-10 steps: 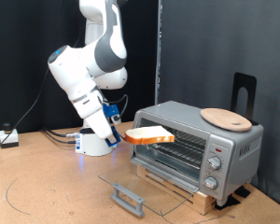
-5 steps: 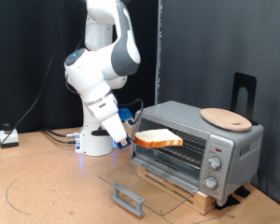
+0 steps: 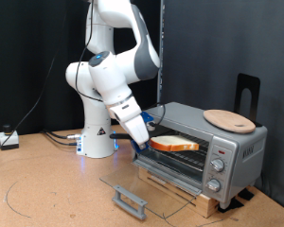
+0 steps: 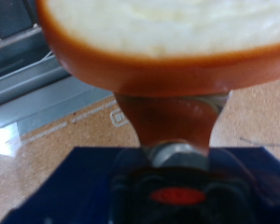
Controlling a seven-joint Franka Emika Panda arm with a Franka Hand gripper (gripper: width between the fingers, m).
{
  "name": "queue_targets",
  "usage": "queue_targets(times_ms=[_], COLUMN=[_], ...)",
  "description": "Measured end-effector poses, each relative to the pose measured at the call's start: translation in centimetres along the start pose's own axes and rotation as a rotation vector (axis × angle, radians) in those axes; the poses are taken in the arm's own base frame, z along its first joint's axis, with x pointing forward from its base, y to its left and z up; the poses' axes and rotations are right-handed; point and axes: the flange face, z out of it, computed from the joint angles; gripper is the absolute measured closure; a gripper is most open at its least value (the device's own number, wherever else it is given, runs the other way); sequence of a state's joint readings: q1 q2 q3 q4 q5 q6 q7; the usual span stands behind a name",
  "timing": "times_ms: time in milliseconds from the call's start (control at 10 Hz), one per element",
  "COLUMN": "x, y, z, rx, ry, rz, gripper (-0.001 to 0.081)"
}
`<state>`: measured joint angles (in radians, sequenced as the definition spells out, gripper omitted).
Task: Make a piece of toast with the oven
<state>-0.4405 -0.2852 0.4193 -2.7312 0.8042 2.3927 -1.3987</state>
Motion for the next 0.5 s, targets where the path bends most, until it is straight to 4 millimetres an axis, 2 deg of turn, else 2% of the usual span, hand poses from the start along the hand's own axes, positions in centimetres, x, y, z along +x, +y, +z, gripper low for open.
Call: queue_targets(times_ms=[300,500], x=[1.1,1.9], y=[-2.3,-3.5], z=[1.9,2.5], rx=[-0.061,-0.082], ry=[-0.028,-0.024], rz=[-0.1,-0.145], gripper=[0.0411,0.0411])
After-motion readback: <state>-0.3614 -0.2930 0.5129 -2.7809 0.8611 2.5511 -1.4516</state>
